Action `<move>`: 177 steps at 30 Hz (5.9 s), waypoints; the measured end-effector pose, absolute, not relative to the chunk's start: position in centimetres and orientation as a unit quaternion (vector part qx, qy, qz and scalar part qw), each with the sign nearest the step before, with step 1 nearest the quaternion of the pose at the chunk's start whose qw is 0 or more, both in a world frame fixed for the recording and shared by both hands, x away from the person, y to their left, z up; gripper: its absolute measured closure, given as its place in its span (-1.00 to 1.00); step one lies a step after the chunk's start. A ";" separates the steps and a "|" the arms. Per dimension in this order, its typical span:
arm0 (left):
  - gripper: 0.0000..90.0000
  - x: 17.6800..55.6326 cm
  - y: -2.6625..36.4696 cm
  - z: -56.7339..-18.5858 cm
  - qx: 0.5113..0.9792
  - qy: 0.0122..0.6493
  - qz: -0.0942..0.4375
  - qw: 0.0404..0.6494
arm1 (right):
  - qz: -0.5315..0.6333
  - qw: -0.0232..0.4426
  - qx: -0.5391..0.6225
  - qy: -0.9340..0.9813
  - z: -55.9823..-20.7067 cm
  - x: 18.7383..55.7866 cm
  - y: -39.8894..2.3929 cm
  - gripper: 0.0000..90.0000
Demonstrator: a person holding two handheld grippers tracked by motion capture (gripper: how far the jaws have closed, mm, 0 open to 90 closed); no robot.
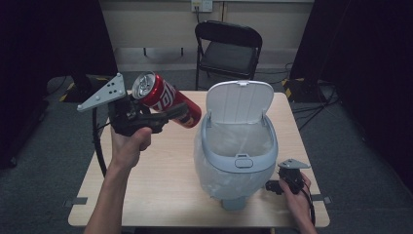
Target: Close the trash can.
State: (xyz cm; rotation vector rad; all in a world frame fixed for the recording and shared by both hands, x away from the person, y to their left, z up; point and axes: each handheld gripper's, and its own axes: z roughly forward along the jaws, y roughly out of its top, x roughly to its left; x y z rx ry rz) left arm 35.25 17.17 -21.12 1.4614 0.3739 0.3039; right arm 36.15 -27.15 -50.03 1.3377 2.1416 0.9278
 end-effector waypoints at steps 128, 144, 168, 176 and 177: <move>-0.43 40.9 7.5 -26.2 0.799 0.146 0.027 0.583 | 0.337 0.223 0.484 0.776 -50.0 36.2 -27.1 -0.75; -0.50 38.2 4.6 -27.4 0.834 0.098 0.065 0.539 | 0.337 0.223 0.484 0.776 -50.0 36.2 -27.1 -0.75; -0.51 38.2 4.7 -27.9 0.827 0.102 0.072 0.548 | 0.336 0.223 0.486 0.775 -50.0 36.2 -27.1 -0.75; -0.57 38.8 7.1 -27.8 0.797 0.140 0.074 0.583 | 0.336 0.223 0.486 0.775 -50.0 36.2 -27.1 -0.75; -0.57 38.9 7.6 -27.8 0.796 0.148 0.076 0.582 | 0.336 0.223 0.486 0.776 -50.0 36.2 -27.1 -0.75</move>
